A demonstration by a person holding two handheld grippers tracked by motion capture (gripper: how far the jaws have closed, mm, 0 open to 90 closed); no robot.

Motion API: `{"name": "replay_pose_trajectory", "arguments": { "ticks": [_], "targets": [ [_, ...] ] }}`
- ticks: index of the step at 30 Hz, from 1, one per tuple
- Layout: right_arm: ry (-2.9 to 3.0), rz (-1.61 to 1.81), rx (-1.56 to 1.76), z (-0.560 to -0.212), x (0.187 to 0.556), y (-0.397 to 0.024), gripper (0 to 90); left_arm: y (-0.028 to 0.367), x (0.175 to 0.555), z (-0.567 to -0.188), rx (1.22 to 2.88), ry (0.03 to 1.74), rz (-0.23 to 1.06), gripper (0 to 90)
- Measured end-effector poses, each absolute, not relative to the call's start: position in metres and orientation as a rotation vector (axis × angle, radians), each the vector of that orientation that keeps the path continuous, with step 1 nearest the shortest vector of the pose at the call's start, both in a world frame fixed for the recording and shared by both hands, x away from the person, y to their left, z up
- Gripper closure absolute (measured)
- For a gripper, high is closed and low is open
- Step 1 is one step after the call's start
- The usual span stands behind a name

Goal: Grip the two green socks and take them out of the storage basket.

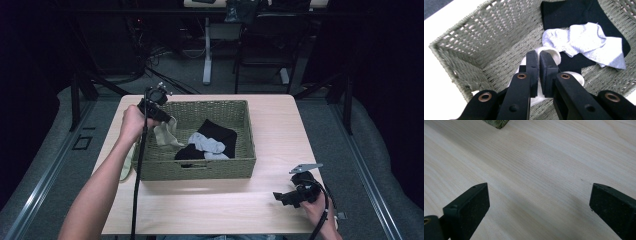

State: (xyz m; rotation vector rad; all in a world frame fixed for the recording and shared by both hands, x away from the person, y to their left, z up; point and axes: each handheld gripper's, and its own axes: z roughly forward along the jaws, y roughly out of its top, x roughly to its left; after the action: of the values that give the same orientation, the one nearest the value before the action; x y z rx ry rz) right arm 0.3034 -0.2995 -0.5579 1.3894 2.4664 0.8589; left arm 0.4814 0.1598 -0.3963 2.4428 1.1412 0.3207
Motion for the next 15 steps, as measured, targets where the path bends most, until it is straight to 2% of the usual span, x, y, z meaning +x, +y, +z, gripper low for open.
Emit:
{"name": "replay_pose_trajectory", "arguments": {
  "ticks": [15],
  "targets": [
    [2.460,0.871,1.389,-0.558,0.303,-0.300,2.1,0.162,0.479,-0.350,2.380,1.115,0.381,86.7]
  ]
}}
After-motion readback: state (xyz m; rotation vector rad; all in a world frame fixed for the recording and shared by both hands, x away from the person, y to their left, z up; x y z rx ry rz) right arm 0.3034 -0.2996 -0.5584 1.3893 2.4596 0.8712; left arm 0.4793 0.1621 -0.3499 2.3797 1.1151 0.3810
